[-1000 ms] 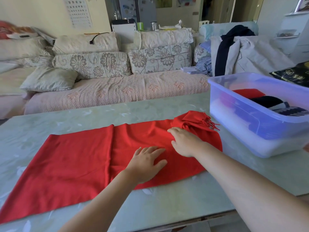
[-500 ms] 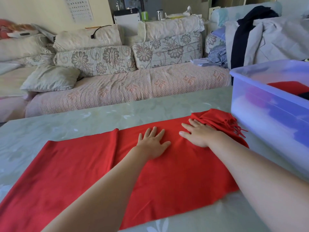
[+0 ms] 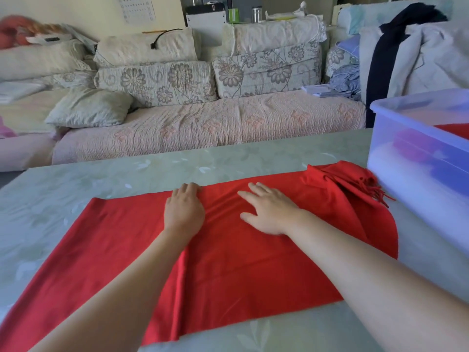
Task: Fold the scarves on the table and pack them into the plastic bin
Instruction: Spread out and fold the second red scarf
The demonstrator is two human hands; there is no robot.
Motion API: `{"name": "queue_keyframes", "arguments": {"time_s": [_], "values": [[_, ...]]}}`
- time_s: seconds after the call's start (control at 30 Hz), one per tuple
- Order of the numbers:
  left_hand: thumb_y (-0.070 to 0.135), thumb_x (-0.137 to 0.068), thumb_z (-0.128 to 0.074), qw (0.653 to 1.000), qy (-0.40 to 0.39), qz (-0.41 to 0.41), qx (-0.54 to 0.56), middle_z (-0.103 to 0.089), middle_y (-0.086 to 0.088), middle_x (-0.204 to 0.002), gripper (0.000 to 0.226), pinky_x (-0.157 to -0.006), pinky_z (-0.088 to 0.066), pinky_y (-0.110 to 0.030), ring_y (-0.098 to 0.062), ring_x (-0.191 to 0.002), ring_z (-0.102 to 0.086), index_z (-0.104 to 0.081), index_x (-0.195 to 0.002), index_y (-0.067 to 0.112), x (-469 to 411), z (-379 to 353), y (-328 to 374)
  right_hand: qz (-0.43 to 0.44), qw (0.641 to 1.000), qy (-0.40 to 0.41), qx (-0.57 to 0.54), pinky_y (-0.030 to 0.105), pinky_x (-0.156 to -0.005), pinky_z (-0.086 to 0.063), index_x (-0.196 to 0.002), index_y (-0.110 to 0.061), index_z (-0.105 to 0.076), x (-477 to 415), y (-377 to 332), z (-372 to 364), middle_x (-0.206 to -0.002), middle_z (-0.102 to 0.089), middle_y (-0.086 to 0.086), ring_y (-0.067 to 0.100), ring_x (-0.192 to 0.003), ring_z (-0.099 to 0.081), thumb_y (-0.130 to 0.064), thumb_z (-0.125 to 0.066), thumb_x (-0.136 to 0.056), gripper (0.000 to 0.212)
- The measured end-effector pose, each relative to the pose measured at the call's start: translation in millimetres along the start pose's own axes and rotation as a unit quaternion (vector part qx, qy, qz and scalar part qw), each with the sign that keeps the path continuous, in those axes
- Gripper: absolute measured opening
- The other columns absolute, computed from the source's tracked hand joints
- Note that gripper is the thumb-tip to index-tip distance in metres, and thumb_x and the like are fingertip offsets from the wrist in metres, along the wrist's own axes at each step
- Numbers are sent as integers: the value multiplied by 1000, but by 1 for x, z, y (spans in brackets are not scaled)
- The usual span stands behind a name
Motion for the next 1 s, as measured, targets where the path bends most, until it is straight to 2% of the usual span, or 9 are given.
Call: {"name": "queue_keyframes", "arguments": {"time_s": [0.07,0.13,0.2,0.43,0.6,0.7,0.77,0.87,1.0], "values": [[22,-96,-41,996,-77,37,-20,-52,-5,-139,40,-105,-35,-44,-29,-129,-44,-52,-134,21,-3,-2,-33,15,999,-30,-13,43,-124,-9,-158,-36,-11,0,-13,-12,-168,-2,5,20,-154,-1,-61,-40,-96,74],[42,-100,-34,981,-185,34,-56,-26,2,-160,51,-119,-16,-44,-22,-147,-20,-32,-150,30,-2,-12,-55,14,998,-53,-14,44,-124,-2,-158,-40,-8,0,-17,-22,-168,4,2,17,-154,4,-64,-39,-95,74],[56,-99,-25,966,-241,38,-86,-4,9,-164,59,-122,1,-45,-16,-151,1,-14,-155,38,-4,-19,-68,13,998,-55,-12,45,-124,3,-157,-42,-7,0,-15,-26,-167,7,-1,14,-153,8,-66,-37,-94,74],[61,-97,-20,963,-241,41,-111,0,5,-165,64,-120,2,-51,-20,-151,3,-8,-155,37,-11,-20,-67,7,998,-56,-5,46,-124,3,-157,-42,-9,-4,-17,-25,-168,5,-1,14,-153,8,-62,-40,-95,72],[42,-99,-27,992,-103,-21,-70,-44,0,-147,48,-111,-27,-42,-23,-135,-39,-46,-139,26,13,8,-55,-16,999,-28,-4,48,-124,0,-158,-36,-13,-8,-42,-17,-168,1,4,19,-154,5,-52,-32,-101,62],[43,-89,-23,995,-73,-24,-57,-54,2,-128,51,-101,-36,-41,-24,-119,-50,-55,-122,23,41,25,-54,10,1000,-5,-14,47,-124,-4,-158,-32,-16,-8,-80,-15,-167,-1,6,21,-154,3,-55,-30,-101,63],[47,-90,-21,993,-92,-14,-67,-49,4,-136,54,-107,-33,-44,-23,-126,-46,-52,-128,25,57,32,-64,42,999,3,-33,44,-124,-4,-158,-31,-16,-5,-112,-14,-167,-1,5,20,-154,3,-56,-32,-101,65],[49,-100,-30,985,-170,13,-38,-20,5,-161,55,-120,-10,-47,-19,-149,-14,-26,-152,30,80,38,-92,90,995,-11,-48,41,-124,-2,-158,-33,-11,5,-157,-23,-168,3,4,19,-154,5,-58,-35,-99,68],[55,-100,-27,976,-213,-6,-46,-1,6,-165,64,-122,2,-41,-13,-151,4,-4,-156,35,105,57,-122,113,992,-62,2,43,-124,5,-158,-38,-1,21,-186,-50,-167,11,3,17,-153,14,-63,-34,-97,74]]}}
Point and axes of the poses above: each hand's wrist, its own x-axis away from the middle knuckle, its own z-axis out of the back of the hand, y = z × x, the point moved 5 cm from there along -x, towards the middle knuckle
